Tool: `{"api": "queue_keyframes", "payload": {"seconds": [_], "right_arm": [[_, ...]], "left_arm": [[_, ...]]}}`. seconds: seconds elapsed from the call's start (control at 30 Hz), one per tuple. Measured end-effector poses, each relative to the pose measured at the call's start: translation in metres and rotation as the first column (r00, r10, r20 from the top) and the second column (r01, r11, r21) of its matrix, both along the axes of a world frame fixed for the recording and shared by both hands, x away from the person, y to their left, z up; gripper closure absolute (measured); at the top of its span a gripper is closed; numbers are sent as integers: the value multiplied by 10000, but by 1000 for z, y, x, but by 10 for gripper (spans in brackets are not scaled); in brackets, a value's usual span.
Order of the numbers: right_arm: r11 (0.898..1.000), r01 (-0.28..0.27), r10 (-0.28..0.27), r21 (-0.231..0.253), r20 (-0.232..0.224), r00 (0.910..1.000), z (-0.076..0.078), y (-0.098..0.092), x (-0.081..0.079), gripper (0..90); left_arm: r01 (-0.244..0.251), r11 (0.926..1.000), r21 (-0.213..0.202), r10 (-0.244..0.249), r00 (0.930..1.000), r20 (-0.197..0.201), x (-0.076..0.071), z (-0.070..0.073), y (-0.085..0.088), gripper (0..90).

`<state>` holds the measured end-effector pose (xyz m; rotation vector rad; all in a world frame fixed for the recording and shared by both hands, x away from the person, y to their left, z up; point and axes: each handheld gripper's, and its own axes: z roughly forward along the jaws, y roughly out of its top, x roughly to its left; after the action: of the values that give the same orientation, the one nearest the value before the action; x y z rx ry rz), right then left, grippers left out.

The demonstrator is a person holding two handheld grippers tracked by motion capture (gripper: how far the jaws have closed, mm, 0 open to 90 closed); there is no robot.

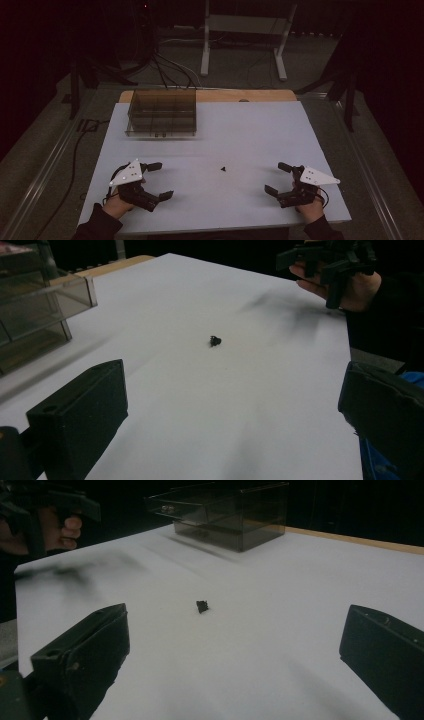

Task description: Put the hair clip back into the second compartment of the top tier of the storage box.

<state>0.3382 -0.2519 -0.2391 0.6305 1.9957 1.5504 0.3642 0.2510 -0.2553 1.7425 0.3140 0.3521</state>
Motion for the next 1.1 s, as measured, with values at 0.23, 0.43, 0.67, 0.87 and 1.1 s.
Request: {"api": "queue_keyframes", "payload": {"seconds": [0.23,0.43,0.67,0.87,1.1], "right_arm": [[10000,19,-19,17,-20,10000,0,0,-1,0],[10000,21,-21,52,17,10000,1,-1,-1,0],[10000,5,-5,64,-27,10000,1,0,-1,0],[10000,17,-17,42,-37,10000,1,-1,-2,0],[10000,46,-46,-3,-66,10000,0,-1,-2,0]], "left_arm": [[76,9997,225,-78,9999,95,2,10,-3,6],[170,9994,302,-176,9997,179,5,18,-6,6],[332,9987,391,-340,9992,222,9,23,-13,6],[448,9981,429,-455,9988,174,13,24,-19,6],[582,9974,436,-591,9980,203,16,30,-24,6]]}}
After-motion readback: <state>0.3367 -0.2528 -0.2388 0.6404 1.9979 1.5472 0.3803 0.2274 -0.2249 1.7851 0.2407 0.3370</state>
